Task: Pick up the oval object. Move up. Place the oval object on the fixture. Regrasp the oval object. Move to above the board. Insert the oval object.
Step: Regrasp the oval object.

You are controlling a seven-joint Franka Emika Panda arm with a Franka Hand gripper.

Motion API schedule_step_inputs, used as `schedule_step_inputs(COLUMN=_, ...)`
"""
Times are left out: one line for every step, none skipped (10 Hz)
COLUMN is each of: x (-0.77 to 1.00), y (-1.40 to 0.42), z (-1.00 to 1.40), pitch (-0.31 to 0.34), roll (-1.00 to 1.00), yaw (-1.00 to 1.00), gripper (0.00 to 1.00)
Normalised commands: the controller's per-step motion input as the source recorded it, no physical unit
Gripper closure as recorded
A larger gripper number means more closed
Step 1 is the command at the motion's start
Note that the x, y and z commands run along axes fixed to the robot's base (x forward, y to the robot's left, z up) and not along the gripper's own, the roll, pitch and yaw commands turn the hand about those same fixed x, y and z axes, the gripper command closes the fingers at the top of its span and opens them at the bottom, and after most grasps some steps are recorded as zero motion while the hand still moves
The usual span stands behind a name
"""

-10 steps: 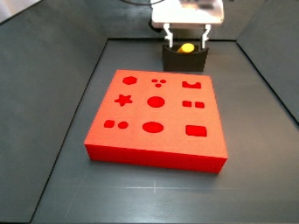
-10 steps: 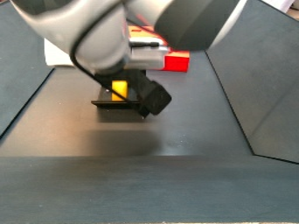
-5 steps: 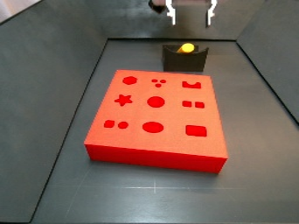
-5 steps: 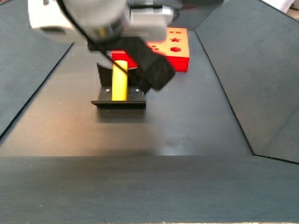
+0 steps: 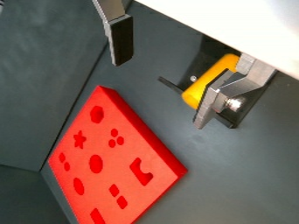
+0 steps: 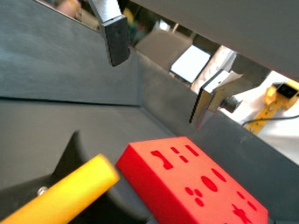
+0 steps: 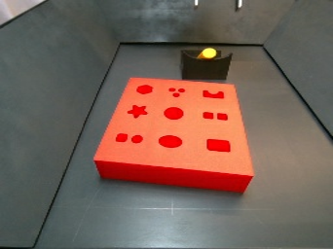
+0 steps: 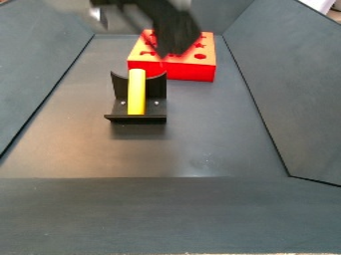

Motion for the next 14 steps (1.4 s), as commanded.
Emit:
schedule_step_inputs(x=-0.12, y=-0.49, z=0.34, pitch=0.034, roll=1.00, yaw=0.02, gripper=0.00)
schedule_step_inputs(x=-0.10, y=-0.38, z=0.20, pitch=0.032, roll=1.00, yaw=0.02, gripper=0.00)
schedule_step_inputs(x=-0.05, y=-0.16, z=0.05, pitch=0.030, roll=1.00, yaw=0.02, gripper=0.00)
schedule_step_inputs(x=-0.03, y=-0.03, z=0.05, pitch=0.032, roll=1.00, yaw=0.02, gripper=0.00)
schedule_step_inputs(x=-0.03, y=-0.02, z=0.03, pitch=0.030, roll=1.00, yaw=0.02, gripper=0.00)
schedule_step_inputs(x=-0.03, y=-0.03, z=0.01, pitch=0.025, roll=1.00, yaw=0.02, gripper=0.00)
schedule_step_inputs(x=-0.04, y=-0.03, z=0.01, pitch=0.020, roll=1.00, yaw=0.02, gripper=0.00)
schedule_step_inputs(x=-0.05, y=-0.03, z=0.01, pitch=0.013, roll=1.00, yaw=0.02, gripper=0.00)
schedule_step_inputs(x=-0.04, y=-0.02, z=0.01, pitch=0.007, roll=1.00, yaw=0.02, gripper=0.00)
schedule_step_inputs(x=-0.04, y=-0.02, z=0.00, pitch=0.003, roll=1.00, yaw=0.02, gripper=0.00)
schedule_step_inputs(x=-0.04, y=-0.02, z=0.01, pitch=-0.004, roll=1.00, yaw=0.02, gripper=0.00)
schedule_step_inputs(x=-0.03, y=-0.02, z=0.01, pitch=-0.012, roll=1.00, yaw=0.02, gripper=0.00)
schedule_step_inputs(x=-0.03, y=-0.02, z=0.01, pitch=-0.015, roll=1.00, yaw=0.02, gripper=0.00)
schedule_step_inputs(x=-0.03, y=-0.01, z=0.01, pitch=-0.016, roll=1.00, yaw=0.02, gripper=0.00)
